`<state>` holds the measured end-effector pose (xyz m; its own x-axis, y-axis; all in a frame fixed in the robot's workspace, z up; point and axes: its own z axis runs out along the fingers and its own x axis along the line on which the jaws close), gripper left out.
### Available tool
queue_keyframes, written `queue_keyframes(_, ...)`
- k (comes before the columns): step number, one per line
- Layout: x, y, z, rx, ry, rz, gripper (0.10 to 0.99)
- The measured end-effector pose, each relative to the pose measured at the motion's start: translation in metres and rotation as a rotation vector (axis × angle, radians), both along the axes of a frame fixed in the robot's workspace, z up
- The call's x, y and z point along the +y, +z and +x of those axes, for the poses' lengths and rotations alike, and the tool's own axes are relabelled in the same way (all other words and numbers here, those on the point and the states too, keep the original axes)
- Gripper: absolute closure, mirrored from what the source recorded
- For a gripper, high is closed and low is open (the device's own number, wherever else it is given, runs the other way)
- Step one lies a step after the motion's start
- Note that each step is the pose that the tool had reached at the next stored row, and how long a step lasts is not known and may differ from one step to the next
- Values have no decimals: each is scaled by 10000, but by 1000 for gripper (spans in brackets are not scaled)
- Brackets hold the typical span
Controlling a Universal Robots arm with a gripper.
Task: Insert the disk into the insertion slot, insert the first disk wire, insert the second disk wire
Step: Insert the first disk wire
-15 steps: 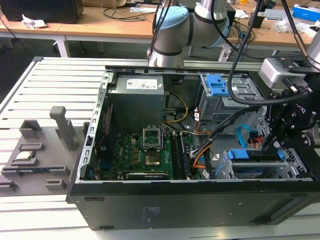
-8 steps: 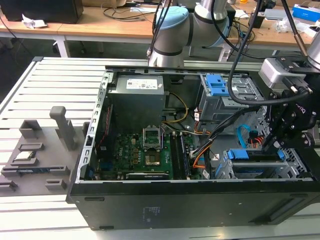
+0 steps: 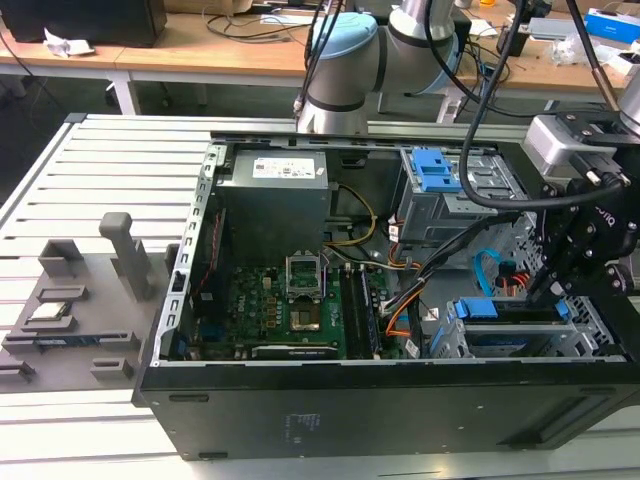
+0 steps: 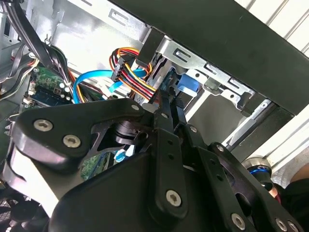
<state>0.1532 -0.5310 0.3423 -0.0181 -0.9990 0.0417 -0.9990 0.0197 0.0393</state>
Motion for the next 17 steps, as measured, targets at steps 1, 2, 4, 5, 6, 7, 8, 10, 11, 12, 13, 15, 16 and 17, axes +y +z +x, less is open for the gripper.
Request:
queue_keyframes(1,0,-6,0,0,-1,-1,918)
queue_keyframes(2,0,-29,-1,4,-1,2,918)
queue_keyframes(4,0,-41,-4,0,0,2,918)
queue_keyframes(5,0,-46,-5,-1,2,-2,918)
queue_keyframes(6,0,-52,-5,0,3,-2,918)
queue_keyframes(7,-1,-63,-8,-1,0,-7,918)
queue_keyframes(8,0,-77,-13,0,0,-10,918)
queue_keyframes(10,0,-85,-13,0,1,-3,918)
queue_keyframes(11,0,-88,-13,0,0,-8,906)
queue_keyframes(12,0,-81,-14,0,0,-26,839)
queue_keyframes(13,-1,-63,-14,0,-1,-28,839)
queue_keyframes(15,9,53,-14,0,-1,-26,839)
queue_keyframes(16,23,112,-14,0,-1,-24,839)
queue_keyframes(17,50,209,-14,0,0,-26,855)
